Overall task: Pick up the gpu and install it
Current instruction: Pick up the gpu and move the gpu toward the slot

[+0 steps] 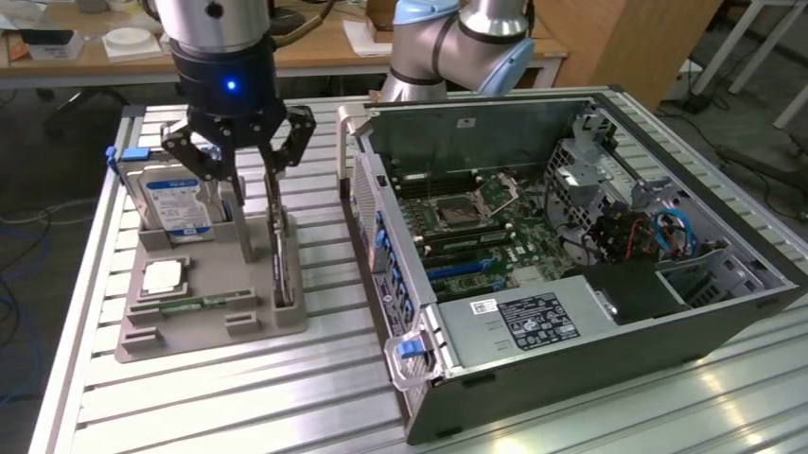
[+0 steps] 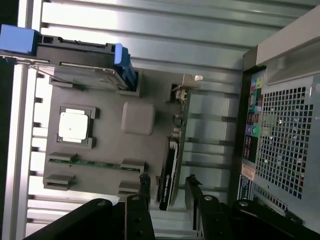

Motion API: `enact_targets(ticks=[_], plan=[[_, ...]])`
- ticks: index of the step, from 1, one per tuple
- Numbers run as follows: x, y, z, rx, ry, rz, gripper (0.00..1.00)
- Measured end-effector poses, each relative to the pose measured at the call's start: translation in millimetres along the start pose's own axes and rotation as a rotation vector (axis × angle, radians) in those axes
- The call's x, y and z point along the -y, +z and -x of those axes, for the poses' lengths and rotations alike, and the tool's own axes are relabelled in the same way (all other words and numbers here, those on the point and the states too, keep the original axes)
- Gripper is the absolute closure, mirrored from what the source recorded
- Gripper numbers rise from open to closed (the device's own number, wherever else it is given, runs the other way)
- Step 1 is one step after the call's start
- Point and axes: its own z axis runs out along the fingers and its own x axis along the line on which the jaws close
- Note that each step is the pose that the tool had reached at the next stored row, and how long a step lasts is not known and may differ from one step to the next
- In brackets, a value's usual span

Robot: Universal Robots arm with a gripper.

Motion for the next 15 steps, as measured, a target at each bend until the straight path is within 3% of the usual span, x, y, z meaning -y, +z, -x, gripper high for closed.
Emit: enact_targets(ticks=[3, 6, 11, 15], plan=[[7.5, 5.2, -0.7, 0.0001, 0.000, 0.0000, 0.59], [9.2, 10.7, -1.0, 0.0004, 0.006, -0.0001, 0.59], [9.5, 19.4, -1.1, 0.0037, 0.090, -0.0021, 0.59], [9.9, 26.6, -1.0, 0.0044, 0.113, -0.0027, 0.59]])
